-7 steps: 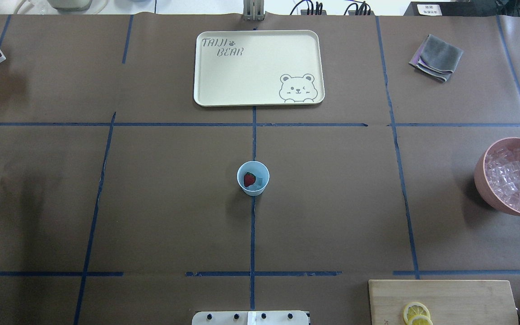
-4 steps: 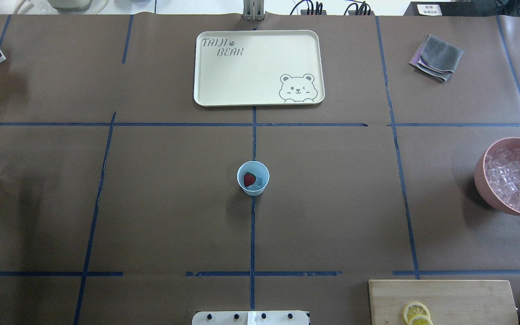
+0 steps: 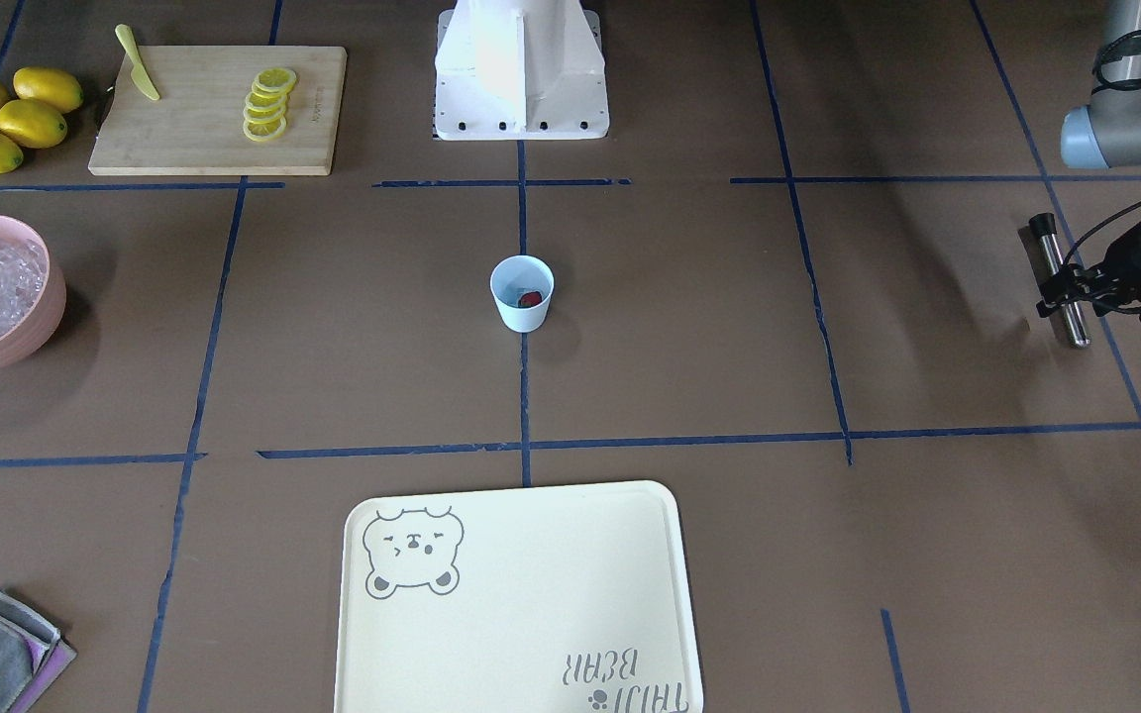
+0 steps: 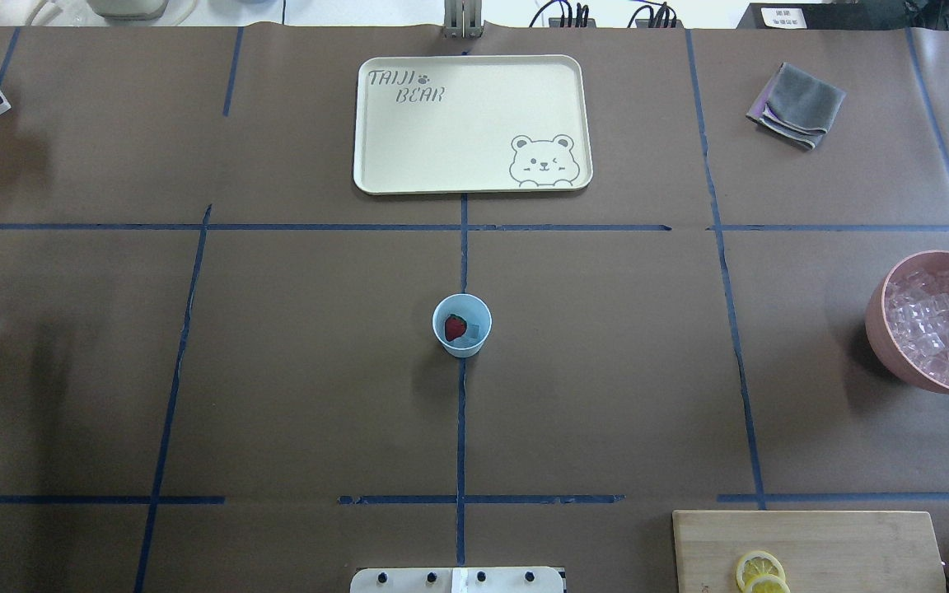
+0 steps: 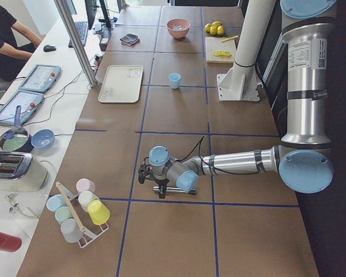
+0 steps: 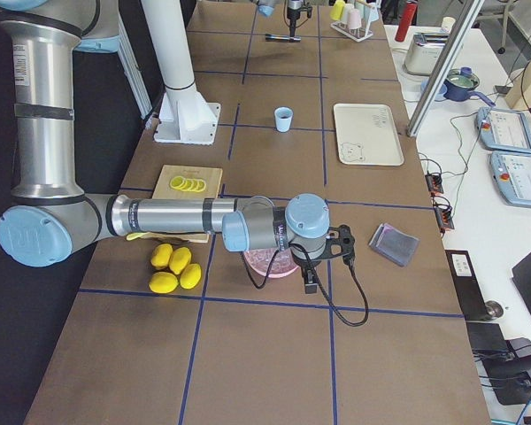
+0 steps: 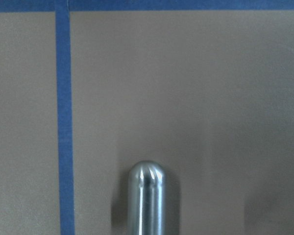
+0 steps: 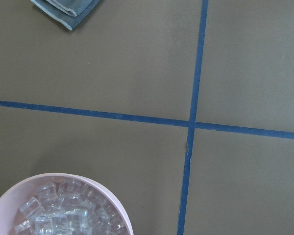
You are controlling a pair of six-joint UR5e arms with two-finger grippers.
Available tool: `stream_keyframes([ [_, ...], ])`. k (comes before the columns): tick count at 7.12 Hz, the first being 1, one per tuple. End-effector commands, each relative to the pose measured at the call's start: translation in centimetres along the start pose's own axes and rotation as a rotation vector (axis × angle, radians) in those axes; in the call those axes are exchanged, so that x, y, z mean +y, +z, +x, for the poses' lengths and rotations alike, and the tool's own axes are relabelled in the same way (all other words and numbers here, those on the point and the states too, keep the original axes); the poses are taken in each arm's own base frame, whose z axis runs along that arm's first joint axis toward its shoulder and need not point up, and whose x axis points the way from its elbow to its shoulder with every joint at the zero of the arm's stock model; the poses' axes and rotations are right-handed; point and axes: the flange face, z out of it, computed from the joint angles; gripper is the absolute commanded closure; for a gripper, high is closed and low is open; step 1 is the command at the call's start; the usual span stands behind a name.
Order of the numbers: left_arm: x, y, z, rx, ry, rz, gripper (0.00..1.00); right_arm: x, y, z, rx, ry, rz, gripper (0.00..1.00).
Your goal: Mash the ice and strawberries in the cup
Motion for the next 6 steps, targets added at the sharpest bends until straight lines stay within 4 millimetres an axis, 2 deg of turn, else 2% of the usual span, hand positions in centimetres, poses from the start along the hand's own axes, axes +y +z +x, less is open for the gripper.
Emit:
stream_keyframes([
  [1,0.0,0.1,-0.2,-0.013,0.0,0.005,0.5,-0.1,0.0,-0.1,-0.001,0.0,-0.001,0.0],
  [2,-0.1,0.0,-0.3,-0.024,-0.001,0.014,0.62,-0.1,0.0,0.0,0.0,0.0,-0.001,0.0],
  [4,-0.3,-0.4,0.0,-0.023,0.003,0.027,0.95,-0.1,0.0,0.0,0.0,0.0,-0.001,0.0],
  [5,-0.4,-1.6,1.0,-0.007,0.015,0.044,1.0,-0.1,0.0,0.0,0.0,0.0,-0.001,0.0],
  [6,0.0,-3.2,2.3,0.011,0.023,0.051,1.0,-0.1,0.0,0.0,-0.001,0.0,-0.001,0.0],
])
